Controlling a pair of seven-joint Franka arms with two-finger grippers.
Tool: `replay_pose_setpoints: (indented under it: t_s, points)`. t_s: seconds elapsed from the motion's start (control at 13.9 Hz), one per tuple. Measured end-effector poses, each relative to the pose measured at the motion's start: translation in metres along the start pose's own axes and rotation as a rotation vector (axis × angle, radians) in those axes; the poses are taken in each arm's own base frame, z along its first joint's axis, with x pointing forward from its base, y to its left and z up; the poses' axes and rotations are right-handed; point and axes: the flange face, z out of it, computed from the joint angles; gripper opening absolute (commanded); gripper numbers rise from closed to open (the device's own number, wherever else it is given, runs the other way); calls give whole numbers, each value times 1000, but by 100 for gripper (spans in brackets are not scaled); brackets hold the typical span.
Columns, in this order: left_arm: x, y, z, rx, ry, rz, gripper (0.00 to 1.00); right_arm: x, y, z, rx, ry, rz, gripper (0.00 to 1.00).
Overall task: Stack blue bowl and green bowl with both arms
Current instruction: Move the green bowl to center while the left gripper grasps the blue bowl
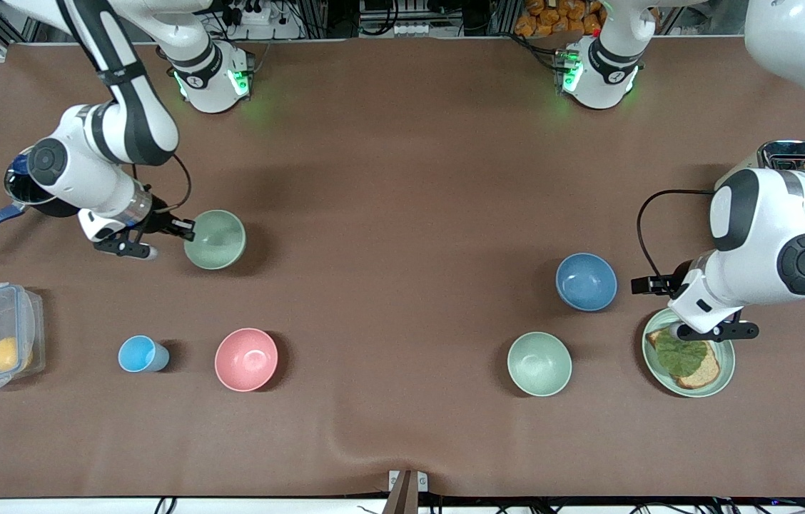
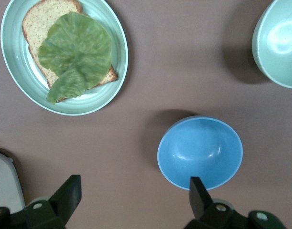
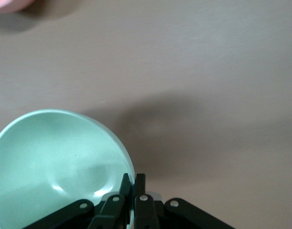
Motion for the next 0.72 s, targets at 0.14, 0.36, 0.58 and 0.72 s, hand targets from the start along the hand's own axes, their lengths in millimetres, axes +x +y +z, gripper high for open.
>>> replay_pose_setpoints:
  t_s: [0.14,0.36,0.58,0.72]
  points:
    - [1,3,7,-1,4,5,100,-13,-39,2,17,-2,57,0]
    - [5,14,31,-10,42,21,100,-43,-107,7,25,15,142,0]
    - [1,23,66,-10,11,37,100,-78,-165,11,44,31,198,0]
    - [-6,24,88,-7,-28,40,100,-101,-196,15,59,43,224,0]
